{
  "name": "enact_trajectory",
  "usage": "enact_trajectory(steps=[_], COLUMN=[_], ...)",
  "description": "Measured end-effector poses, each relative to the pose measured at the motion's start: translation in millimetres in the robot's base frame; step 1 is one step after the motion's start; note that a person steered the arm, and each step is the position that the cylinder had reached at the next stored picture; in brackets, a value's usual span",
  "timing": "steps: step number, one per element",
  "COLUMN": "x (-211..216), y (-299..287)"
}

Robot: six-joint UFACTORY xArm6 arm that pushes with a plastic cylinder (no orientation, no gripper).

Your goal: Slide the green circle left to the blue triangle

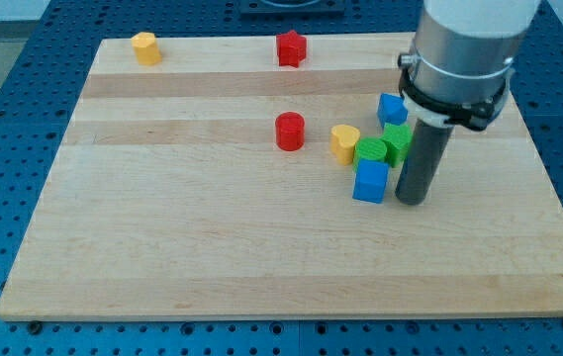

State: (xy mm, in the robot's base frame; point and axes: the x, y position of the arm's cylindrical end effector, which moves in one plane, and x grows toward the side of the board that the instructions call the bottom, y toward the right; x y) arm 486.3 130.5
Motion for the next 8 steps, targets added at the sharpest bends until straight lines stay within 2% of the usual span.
enact_trajectory(steps=[2, 5, 8], x=[-13.5, -24.8, -61.6], y=[-5.3, -46.7, -49.1])
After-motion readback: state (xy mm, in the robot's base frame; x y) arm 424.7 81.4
